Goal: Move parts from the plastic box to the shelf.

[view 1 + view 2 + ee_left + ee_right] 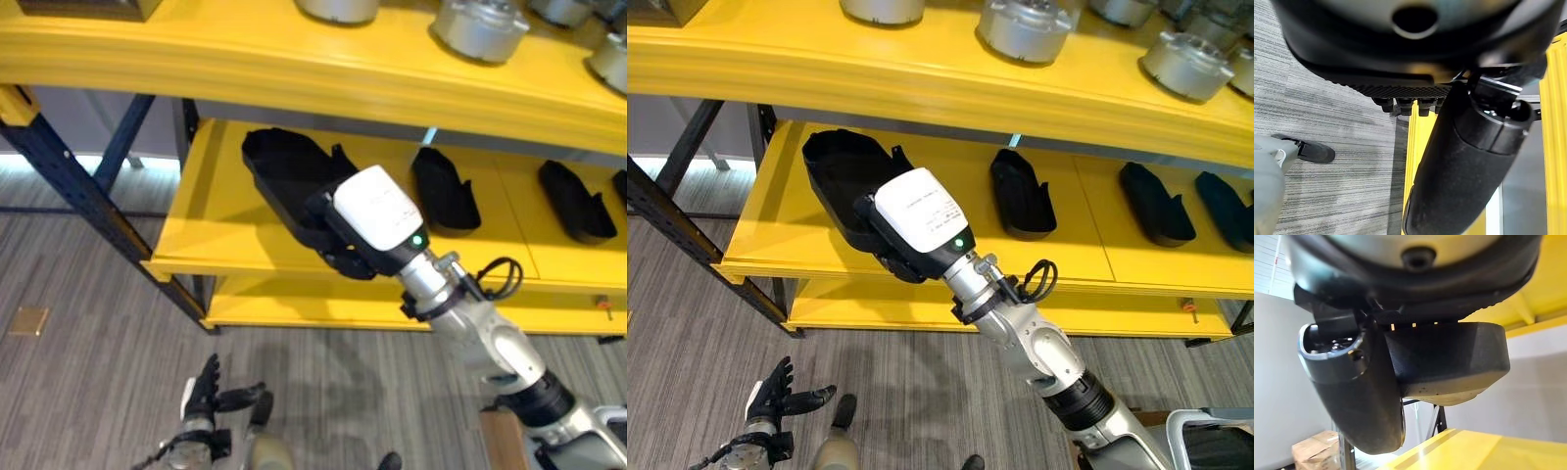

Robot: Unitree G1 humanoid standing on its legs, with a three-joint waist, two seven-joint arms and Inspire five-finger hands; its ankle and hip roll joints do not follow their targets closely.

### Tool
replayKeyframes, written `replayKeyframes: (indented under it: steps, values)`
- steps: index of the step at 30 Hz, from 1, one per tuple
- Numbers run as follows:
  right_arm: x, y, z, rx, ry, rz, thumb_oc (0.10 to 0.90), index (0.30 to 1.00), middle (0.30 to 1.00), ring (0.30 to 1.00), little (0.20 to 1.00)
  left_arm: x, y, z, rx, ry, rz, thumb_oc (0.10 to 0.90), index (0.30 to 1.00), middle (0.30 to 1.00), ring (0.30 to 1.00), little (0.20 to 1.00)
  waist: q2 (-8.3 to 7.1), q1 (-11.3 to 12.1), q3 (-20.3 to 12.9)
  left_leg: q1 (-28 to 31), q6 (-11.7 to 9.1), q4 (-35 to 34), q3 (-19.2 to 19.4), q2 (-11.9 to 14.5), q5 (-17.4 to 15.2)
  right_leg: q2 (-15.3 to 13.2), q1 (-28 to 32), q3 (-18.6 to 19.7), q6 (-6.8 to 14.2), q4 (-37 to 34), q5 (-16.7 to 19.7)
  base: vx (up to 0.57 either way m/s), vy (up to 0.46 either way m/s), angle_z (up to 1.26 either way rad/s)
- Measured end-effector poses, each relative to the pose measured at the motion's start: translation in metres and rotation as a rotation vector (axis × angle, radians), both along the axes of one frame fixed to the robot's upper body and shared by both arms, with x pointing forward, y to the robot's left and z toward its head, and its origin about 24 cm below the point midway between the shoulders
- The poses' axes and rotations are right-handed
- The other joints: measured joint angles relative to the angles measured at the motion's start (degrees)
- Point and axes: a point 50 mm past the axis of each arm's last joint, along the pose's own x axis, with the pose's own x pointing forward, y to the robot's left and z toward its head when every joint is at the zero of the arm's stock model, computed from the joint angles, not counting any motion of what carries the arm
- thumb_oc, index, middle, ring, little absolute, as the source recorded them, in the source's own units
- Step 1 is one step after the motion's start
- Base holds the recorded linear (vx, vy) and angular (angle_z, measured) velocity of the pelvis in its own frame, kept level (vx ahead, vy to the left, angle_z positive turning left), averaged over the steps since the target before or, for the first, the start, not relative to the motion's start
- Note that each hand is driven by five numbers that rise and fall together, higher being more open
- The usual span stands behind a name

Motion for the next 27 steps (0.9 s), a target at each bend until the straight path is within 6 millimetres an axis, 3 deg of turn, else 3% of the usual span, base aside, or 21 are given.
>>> replayKeyframes:
  steps: [8,10,13,15,18,27]
  values:
    - [0.043,-0.014,-0.023,-0.069,0.128,-0.184,0.4,0.3,0.3,0.3,0.3,0.017,-0.006,0.011,0.008,-0.062,-0.052,0.9,1.0,1.0,1.0,1.0,1.07,1.8,4.2,-2.5,-0.4,0.3,-2.1,-0.7,0.5,-0.2,-0.6,-2.3,0.2,0.0,-0.1,-0.02,0.008,0.13]
    - [0.045,-0.012,-0.015,-0.055,0.096,-0.185,0.4,0.3,0.3,0.3,0.3,0.017,-0.004,0.011,0.015,-0.057,-0.057,0.9,1.0,1.0,1.0,1.0,1.38,2.1,4.8,-2.9,-0.5,0.3,-2.0,-0.8,0.7,-0.2,-1.2,-2.2,0.3,0.0,0.1,-0.1,0.023,0.01]
    - [0.056,-0.01,0.005,-0.056,0.035,-0.202,0.4,0.3,0.3,0.3,0.3,0.023,-0.005,0.016,0.034,-0.076,-0.1,0.9,1.0,1.0,1.0,1.0,3.02,2.0,6.5,-4.5,-0.5,1.4,-2.0,-0.8,0.7,-0.2,-2.3,-2.2,0.4,0.0,0.4,-0.09,0.024,-0.01]
    - [0.072,-0.018,0.03,-0.039,-0.051,-0.277,0.4,0.3,0.3,0.3,0.3,0.038,-0.009,0.027,0.01,-0.143,-0.107,0.9,1.0,1.0,1.0,1.0,5.35,2.8,9.2,-7.2,-0.4,2.9,-2.1,-0.9,0.6,-0.2,-4.4,-2.2,0.4,0.1,1.0,-0.13,0.038,-0.01]
    - [0.077,-0.017,0.06,-0.018,-0.138,-0.3,0.4,0.3,0.3,0.3,0.3,0.048,-0.008,0.036,0.029,-0.185,-0.133,0.9,1.0,1.0,1.0,1.0,6.35,2.8,12.0,-9.6,-0.3,4.5,-1.8,-0.9,0.5,-0.2,-6.4,-1.6,0.0,0.1,1.7,-0.05,0.013,-0.08]
    - [0.088,-0.018,0.077,0.041,-0.166,-0.355,0.4,0.3,0.3,0.3,0.3,0.059,-0.013,0.045,-0.002,-0.236,-0.144,0.9,1.0,1.0,1.0,1.0,6.31,2.9,13.4,-11.1,0.2,5.4,-1.2,-1.7,0.2,-1.1,-7.8,-0.8,-0.3,0.1,2.0,-0.01,0.009,-0.01]
